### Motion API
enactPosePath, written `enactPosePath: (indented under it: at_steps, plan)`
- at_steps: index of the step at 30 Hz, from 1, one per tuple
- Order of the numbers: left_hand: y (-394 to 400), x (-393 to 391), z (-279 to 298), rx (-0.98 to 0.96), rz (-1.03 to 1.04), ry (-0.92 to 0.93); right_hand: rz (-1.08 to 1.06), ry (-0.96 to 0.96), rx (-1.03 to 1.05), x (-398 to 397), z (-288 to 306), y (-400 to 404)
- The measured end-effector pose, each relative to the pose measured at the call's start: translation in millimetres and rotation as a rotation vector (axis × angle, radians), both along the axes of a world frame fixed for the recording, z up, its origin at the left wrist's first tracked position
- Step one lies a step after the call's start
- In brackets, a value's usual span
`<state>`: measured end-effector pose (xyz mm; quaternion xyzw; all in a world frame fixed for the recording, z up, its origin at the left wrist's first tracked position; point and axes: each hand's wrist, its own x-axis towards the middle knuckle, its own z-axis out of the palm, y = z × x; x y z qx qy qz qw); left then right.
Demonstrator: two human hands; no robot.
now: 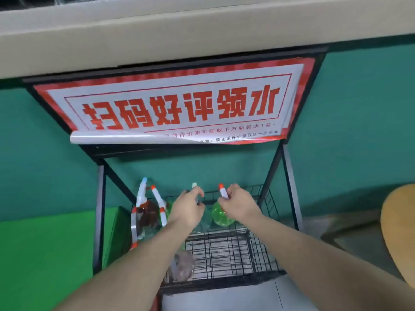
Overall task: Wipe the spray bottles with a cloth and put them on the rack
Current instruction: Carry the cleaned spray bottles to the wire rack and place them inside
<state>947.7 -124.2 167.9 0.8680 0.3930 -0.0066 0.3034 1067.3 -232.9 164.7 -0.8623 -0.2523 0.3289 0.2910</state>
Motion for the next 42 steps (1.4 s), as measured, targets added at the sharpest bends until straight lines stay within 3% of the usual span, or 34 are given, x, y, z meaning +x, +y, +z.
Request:
enactPosePath:
  at_steps: [7,13,20,25,31,34,42]
  plan:
    - [31.2,9.8,-37.9,-0.003,0.117,0.060,0.005,0.093,0.006,3.7,-34.4,35.3]
    - [33.1,8.4,-60.3,0.012,0.077,0.102,-0.041,0.148,0.014,5.0,-52.6,40.4]
    - [44.3,13.1,-45.2,-0.032,0.072,0.156,-0.030,0.110,-0.033,6.6,-44.1,26.4]
    - [28.3,-19.0,-22.0,-0.048,0.078,0.047,-0.066,-0.017,-0.003,-16.4,-15.8,0.1]
    - [-5.5,-112.4,16.5,0.006,0.146,-0.203,-0.037,-0.134,0.170,-108.3,25.5,-18.1]
    - [-23.8,-207.0,37.3,0.032,0.206,-0.281,0.035,-0.087,0.234,-198.5,41.2,-18.1]
    - [-56.2,-494.5,28.6,0.074,0.411,-0.127,0.428,0.031,0.073,-448.9,22.2,-7.9]
